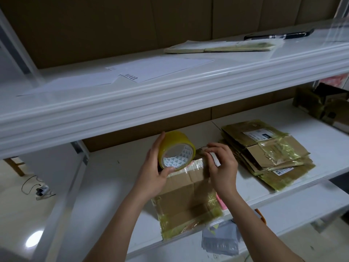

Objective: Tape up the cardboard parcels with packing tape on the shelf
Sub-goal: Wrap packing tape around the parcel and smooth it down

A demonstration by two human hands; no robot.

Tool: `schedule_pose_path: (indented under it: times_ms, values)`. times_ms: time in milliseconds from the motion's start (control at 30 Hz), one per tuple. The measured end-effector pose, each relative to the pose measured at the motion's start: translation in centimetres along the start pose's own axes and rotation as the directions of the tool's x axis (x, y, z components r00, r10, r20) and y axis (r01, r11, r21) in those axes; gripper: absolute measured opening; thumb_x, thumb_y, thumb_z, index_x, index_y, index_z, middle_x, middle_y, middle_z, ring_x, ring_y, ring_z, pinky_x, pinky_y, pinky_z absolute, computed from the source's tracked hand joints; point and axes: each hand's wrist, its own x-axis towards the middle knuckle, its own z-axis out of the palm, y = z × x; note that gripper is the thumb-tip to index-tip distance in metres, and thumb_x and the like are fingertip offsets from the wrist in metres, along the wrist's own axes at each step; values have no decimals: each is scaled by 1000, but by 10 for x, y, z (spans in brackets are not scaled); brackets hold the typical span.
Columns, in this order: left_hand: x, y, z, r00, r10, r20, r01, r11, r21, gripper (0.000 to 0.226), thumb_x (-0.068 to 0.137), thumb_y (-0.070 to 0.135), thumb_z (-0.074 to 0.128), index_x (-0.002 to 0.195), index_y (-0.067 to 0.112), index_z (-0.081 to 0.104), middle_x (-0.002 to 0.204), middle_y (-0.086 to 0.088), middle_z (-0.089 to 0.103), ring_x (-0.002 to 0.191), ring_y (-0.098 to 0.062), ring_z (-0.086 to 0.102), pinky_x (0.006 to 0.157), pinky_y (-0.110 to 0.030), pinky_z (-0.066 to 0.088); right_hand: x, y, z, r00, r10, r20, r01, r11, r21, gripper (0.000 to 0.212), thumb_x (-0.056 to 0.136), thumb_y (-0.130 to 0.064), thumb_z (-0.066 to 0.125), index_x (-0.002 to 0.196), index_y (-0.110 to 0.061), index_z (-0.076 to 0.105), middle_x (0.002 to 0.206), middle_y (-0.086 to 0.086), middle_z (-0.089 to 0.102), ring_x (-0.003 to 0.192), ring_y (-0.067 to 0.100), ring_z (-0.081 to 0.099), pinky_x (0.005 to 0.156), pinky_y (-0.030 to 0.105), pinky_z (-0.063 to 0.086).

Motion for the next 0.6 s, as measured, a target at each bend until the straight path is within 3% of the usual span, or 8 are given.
schedule_pose_path:
  times_ms: [67,133,267,467,600]
  values:
    - [-1,0,1,1000,-5,14,4,998,55,102,89,12,68,136,73,1,145,24,25,133,-17,43,114,-45,34,4,0,-1,1000,-12,1,12,1000,-8,9,85,0,69,90,-7,72,105,1,64,99,4,59,88,13,44]
    - [-1,-3,1,1000,-17,19,15,996,94,100,91,16,67,137,72,-2,151,19,27,132,-21,46,114,-55,30,6,0,-2,1000,-22,13,22,1000,-2,9,86,0,69,90,-7,72,105,1,64,100,6,60,88,14,45]
    - [-4,-4,5,999,-29,33,30,999,-22,98,93,15,63,136,73,-3,151,28,18,140,-17,37,115,-56,30,4,3,-3,999,-38,23,38,999,5,13,84,3,69,90,-8,72,105,1,65,99,9,62,87,19,48]
    - [-9,-7,11,997,-63,32,66,995,-79,95,94,9,62,136,72,4,155,16,20,136,-18,40,111,-43,41,-7,8,-5,998,45,45,-46,999,21,13,84,-2,71,90,-13,72,105,-4,65,101,4,60,88,23,49]
    - [-8,-5,14,994,-94,61,101,988,-117,94,94,8,60,129,79,9,142,27,21,133,-15,39,110,-52,40,-7,15,-13,996,50,75,-51,999,16,8,84,-7,74,89,-13,72,105,-7,67,102,-1,59,88,21,48]
